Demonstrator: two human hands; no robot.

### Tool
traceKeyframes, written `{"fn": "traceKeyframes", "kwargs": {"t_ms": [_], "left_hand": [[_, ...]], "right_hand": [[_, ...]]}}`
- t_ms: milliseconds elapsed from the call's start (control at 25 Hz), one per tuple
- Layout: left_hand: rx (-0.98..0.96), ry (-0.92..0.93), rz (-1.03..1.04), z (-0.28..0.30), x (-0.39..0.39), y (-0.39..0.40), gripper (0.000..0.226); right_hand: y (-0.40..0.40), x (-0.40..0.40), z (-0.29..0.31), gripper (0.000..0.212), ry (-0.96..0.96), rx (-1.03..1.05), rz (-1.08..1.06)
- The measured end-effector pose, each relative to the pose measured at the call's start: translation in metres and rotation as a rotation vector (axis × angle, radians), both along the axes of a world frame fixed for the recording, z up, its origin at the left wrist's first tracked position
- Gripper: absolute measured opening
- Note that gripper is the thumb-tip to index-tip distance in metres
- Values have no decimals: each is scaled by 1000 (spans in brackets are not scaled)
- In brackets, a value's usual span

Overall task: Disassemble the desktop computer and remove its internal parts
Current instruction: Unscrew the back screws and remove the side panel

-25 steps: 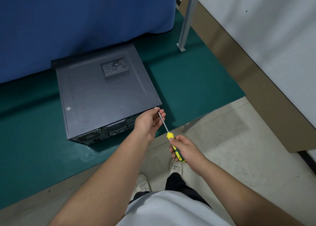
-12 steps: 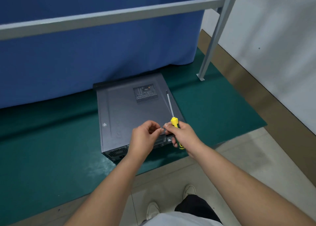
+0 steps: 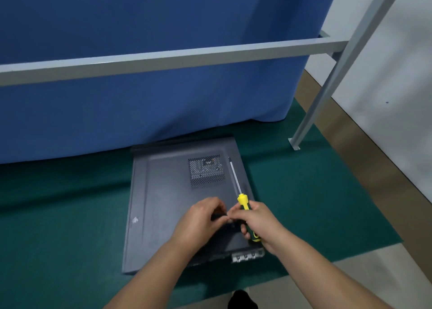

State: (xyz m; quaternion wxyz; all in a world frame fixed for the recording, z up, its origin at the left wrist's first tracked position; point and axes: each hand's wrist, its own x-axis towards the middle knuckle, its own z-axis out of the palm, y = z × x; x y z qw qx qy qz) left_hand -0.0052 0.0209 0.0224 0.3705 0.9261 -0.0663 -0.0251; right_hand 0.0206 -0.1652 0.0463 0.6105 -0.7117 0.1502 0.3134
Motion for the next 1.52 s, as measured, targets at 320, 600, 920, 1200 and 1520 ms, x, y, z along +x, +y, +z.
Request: {"fn": "traceKeyframes", "kwargs": {"t_ms": [320, 600, 920, 1200, 1520], "left_hand": [[399, -52, 121, -36, 157, 6, 48], [558, -106, 273, -75, 171, 3, 52], [563, -160, 299, -82, 174, 5, 50], [579, -179, 289, -85, 174, 8, 51], [202, -45, 312, -54, 172, 6, 45]], "right_hand": [[-110, 196, -53, 6, -185, -456, -107], [-146, 332, -139, 14, -224, -931, 17], [-127, 388, -179, 16, -267, -1197, 194], [-137, 365, -161, 24, -253, -1028, 6], [-84, 179, -60, 14, -193, -88, -70]]}}
